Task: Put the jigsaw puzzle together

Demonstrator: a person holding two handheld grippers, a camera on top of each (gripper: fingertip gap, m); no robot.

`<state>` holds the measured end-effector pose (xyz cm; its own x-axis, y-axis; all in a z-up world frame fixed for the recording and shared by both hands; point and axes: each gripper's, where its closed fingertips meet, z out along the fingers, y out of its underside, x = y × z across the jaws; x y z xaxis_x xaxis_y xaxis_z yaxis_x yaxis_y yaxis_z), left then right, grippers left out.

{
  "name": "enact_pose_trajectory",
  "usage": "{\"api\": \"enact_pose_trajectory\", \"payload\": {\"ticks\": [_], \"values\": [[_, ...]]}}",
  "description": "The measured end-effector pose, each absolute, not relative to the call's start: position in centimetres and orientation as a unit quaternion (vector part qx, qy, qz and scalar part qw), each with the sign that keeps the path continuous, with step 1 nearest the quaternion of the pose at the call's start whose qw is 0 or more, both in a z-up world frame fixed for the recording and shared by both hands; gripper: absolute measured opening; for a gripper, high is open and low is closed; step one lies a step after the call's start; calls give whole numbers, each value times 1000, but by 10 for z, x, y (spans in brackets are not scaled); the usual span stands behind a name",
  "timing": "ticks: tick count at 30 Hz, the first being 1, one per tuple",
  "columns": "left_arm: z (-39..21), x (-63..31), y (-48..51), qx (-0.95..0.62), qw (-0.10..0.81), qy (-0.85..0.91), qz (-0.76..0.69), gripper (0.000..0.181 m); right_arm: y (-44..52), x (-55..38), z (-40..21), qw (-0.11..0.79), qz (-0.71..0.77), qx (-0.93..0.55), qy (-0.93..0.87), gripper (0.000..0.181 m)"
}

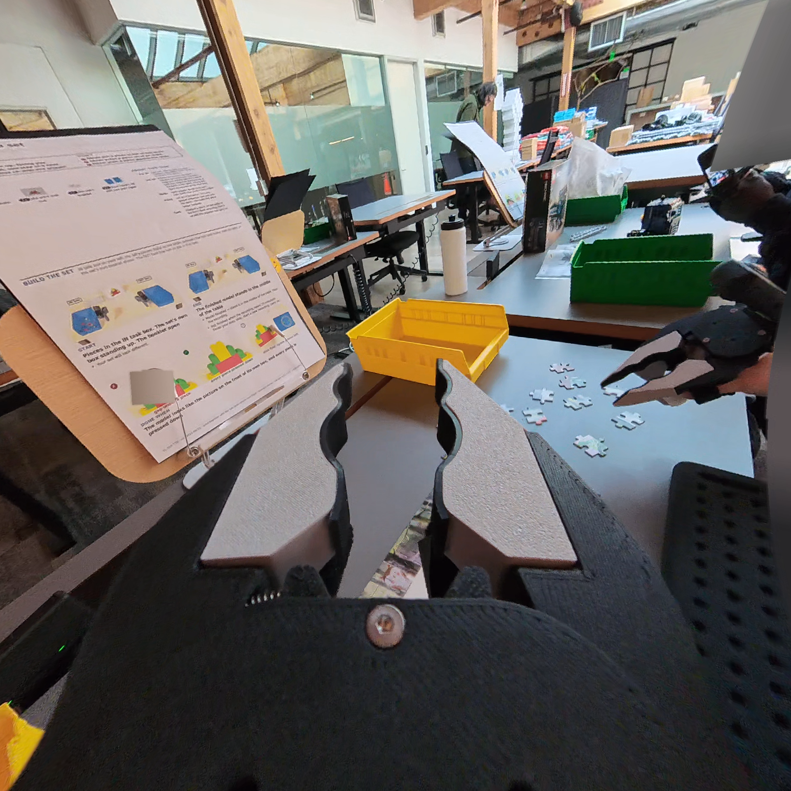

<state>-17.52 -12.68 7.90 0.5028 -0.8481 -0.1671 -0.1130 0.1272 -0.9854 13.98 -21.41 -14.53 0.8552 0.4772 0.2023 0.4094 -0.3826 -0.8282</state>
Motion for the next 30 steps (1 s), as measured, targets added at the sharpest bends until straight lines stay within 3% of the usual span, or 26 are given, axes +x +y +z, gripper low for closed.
{"api": "enact_pose_trajectory", "payload": {"ticks": [6,15,30], "values": [[76,-174,-120,-596,626,401,-304,35,-220,139,-134,499,32,-823,-271,30],[72,-164,-120,-592,617,416,-310,33,-212,140,-36,611,5,-753,-244,30],[70,-161,-122,-593,612,413,-321,32,-223,158,-65,590,-14,-776,-223,30]]}}
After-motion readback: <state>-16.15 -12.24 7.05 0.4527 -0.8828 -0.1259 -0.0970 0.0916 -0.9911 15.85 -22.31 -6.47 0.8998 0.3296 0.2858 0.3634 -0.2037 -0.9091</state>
